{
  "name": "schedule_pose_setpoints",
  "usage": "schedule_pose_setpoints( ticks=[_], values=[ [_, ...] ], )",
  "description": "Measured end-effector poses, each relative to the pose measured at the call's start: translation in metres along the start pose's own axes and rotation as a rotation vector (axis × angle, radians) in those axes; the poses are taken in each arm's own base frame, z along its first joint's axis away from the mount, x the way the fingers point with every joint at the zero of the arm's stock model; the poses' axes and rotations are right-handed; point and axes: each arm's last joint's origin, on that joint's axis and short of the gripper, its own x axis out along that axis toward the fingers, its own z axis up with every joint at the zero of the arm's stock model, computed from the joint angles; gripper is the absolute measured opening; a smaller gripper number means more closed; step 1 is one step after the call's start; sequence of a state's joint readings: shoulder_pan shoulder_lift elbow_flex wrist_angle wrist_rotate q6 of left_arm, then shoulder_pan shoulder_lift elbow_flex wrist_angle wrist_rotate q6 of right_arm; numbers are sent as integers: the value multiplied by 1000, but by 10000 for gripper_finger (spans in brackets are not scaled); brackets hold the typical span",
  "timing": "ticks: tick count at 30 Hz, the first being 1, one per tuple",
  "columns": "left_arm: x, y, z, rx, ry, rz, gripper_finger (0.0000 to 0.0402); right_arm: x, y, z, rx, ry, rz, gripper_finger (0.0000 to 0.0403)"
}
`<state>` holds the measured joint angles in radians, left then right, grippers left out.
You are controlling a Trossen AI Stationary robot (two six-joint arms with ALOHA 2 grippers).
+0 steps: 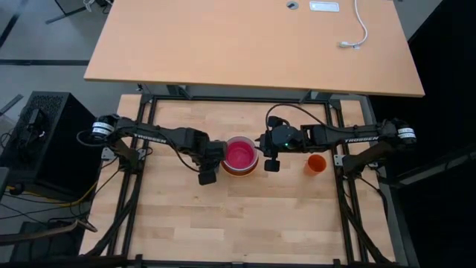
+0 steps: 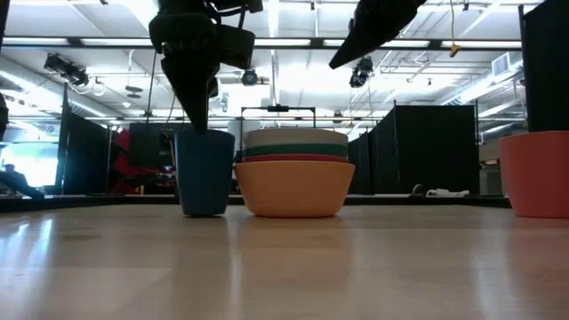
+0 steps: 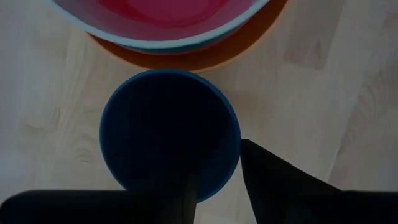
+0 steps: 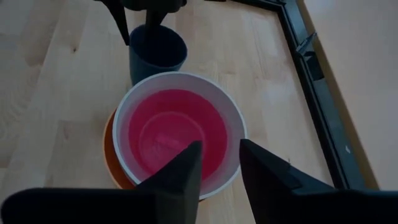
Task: Nest bowls inside each other
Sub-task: Put the blue cup to the left side of the stacked bowls
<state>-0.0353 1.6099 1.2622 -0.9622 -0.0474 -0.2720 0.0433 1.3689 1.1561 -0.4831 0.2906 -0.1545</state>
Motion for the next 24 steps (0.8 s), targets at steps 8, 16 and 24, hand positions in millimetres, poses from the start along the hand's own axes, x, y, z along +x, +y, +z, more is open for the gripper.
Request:
schedule_pose_setpoints(
  ticks=[8,16,24],
  values=[
    [17,0,-10,6,26,6,95,0,0,0,2,-2,1,74],
    [27,2,-18,7,62,16,112,0,0,1,4,-8,-1,79],
    [26,2,-16,20,46,14,130,0,0,2,14,-18,-2,99]
  ],
)
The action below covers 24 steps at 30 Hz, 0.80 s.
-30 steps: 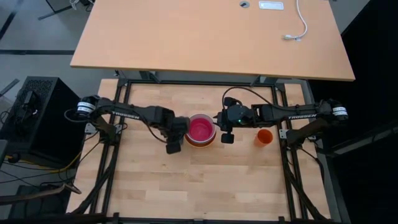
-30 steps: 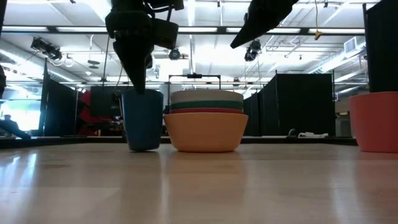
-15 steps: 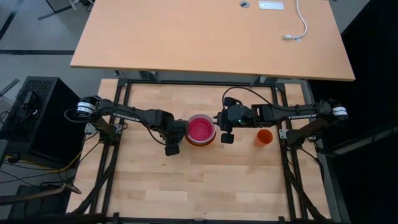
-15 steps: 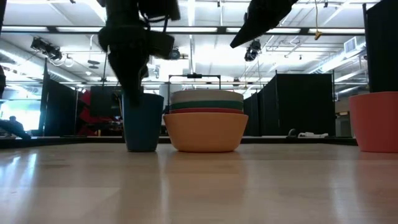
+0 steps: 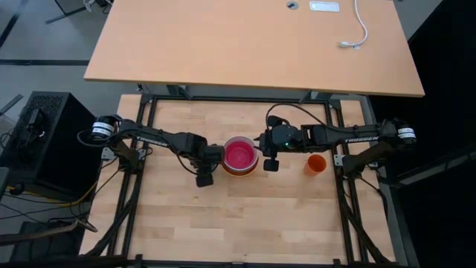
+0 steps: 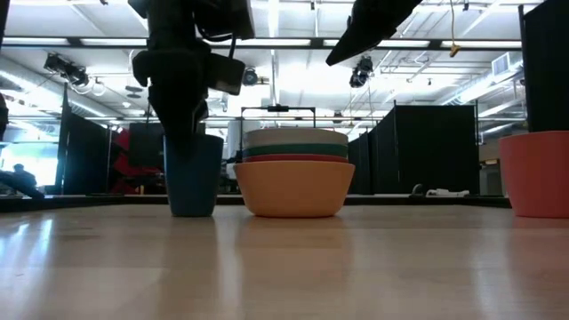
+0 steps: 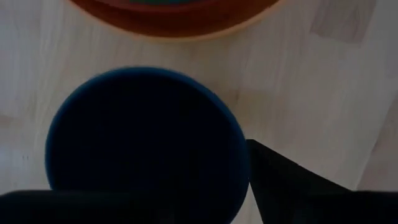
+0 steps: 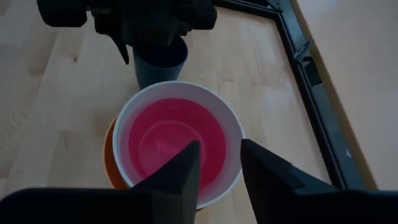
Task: Nest bowls inside each other
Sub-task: Put the blue cup to the left side of the stacked bowls, then put the orange cup to the right of stacked bowls
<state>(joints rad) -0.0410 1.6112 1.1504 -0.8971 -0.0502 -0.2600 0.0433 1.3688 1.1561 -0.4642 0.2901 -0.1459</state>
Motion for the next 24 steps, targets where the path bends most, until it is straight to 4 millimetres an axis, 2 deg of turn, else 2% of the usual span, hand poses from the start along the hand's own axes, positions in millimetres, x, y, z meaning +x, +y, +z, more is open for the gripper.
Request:
schedule_pose_setpoints(
  ticks=[11,19,24],
  values=[
    [-4,-1,4,19,-24,-2,153,0,0,1,12,-8,-1,124],
    [-33,-4,23,67,-119,-3,159,0,0,0,9,0,0,125],
    [-58,-2,22,109,-112,59,155,-8,-2,-4,3,35,-4,117]
  ],
)
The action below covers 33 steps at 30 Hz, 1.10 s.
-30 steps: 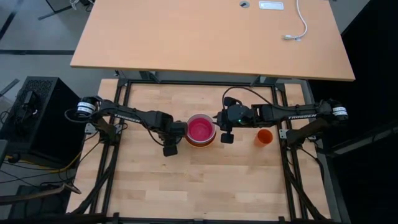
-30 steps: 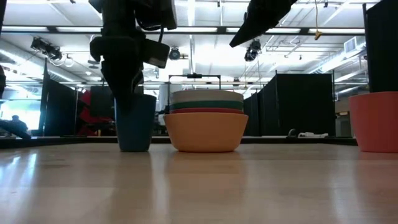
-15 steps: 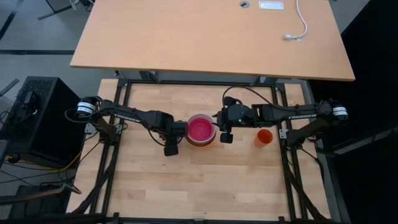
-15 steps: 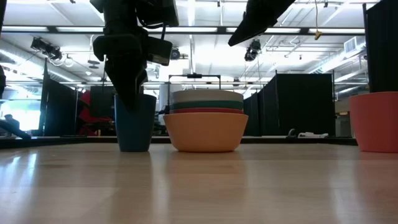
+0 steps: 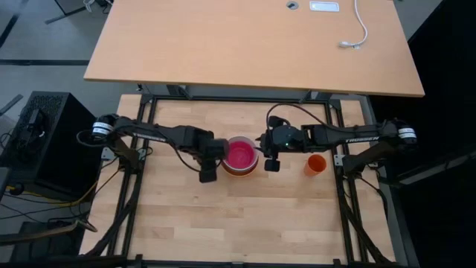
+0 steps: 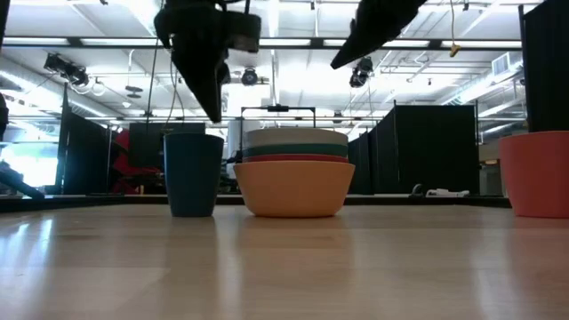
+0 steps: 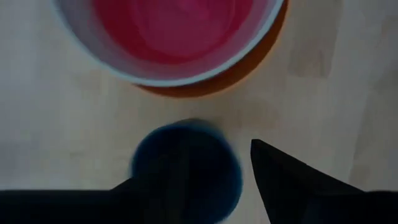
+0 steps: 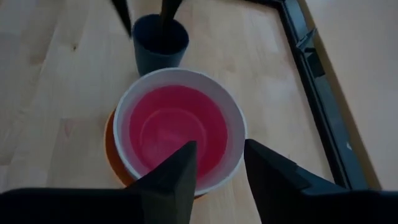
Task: Nest bowls inside each other
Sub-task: Put the orange cup to the right of stacked bowls
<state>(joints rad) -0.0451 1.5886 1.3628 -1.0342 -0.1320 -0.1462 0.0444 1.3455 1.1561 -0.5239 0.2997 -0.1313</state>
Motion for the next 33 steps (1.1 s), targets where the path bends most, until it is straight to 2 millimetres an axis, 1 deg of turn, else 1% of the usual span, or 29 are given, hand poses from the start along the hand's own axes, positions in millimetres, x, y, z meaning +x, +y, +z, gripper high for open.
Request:
schedule_pose_setpoints(
  ticks=[9,14,16,20,24,29,33],
  values=[
    [-63,7,-39,-66,-213,99,113,-50,-13,-16,95,57,-76,105],
    [-92,13,-66,-116,-333,143,90,-78,-20,-28,145,83,-122,98],
    [-100,15,-79,-145,-392,141,81,-85,-21,-33,170,93,-122,95],
    [-98,14,-104,-201,-486,77,71,-90,-12,-39,205,152,-76,89],
    [-93,10,-120,-220,-529,21,68,-92,0,-50,242,265,-46,92],
    [-83,4,-127,-226,-524,-8,74,-85,17,-74,270,377,-48,98],
    [-82,3,-127,-223,-528,-12,80,-82,22,-83,304,427,-48,102]
  ],
)
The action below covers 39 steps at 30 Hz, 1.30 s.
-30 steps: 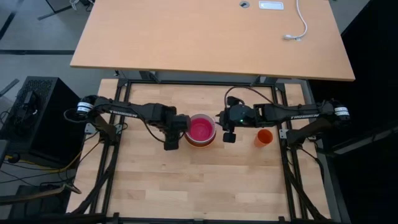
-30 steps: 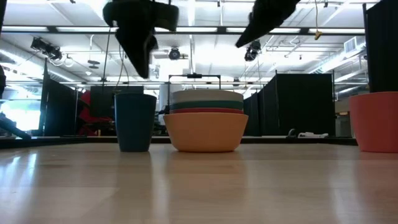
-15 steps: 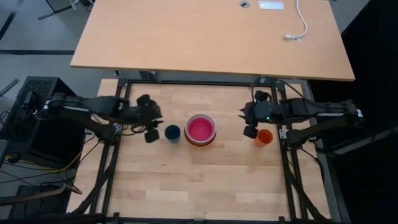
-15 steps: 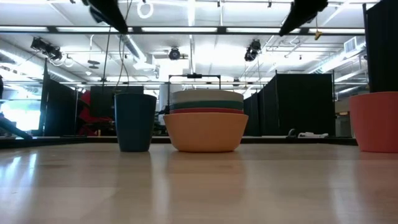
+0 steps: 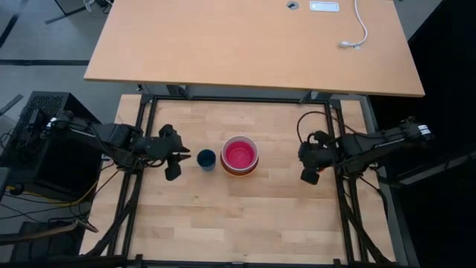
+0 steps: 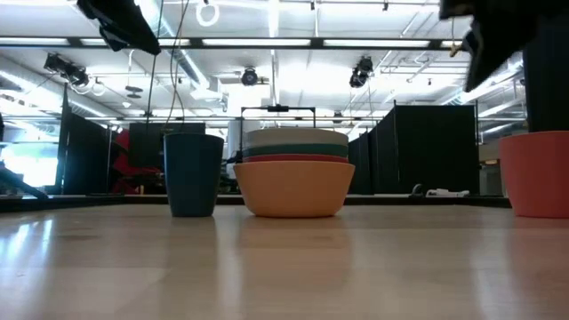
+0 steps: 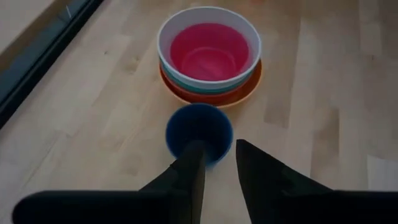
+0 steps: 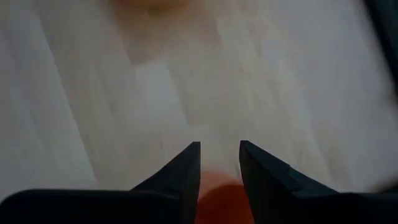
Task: Nest bowls inside each other
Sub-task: Put the orange cup to the right of stacked bowls
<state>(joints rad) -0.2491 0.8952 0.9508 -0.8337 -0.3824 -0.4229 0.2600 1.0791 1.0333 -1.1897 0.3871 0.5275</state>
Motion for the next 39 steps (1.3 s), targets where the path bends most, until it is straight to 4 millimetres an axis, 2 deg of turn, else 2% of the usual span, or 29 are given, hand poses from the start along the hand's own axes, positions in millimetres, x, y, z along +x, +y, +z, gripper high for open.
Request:
schedule_pose_setpoints(
  ticks=[12,26,39],
  values=[
    [2,-3,0,3,-14,-12,96,17,5,-25,104,143,-23,117],
    [3,-3,0,3,-14,-11,91,19,4,-28,190,171,-53,196],
    [3,-3,0,3,-15,-8,97,52,5,-56,209,298,-68,184]
  ],
)
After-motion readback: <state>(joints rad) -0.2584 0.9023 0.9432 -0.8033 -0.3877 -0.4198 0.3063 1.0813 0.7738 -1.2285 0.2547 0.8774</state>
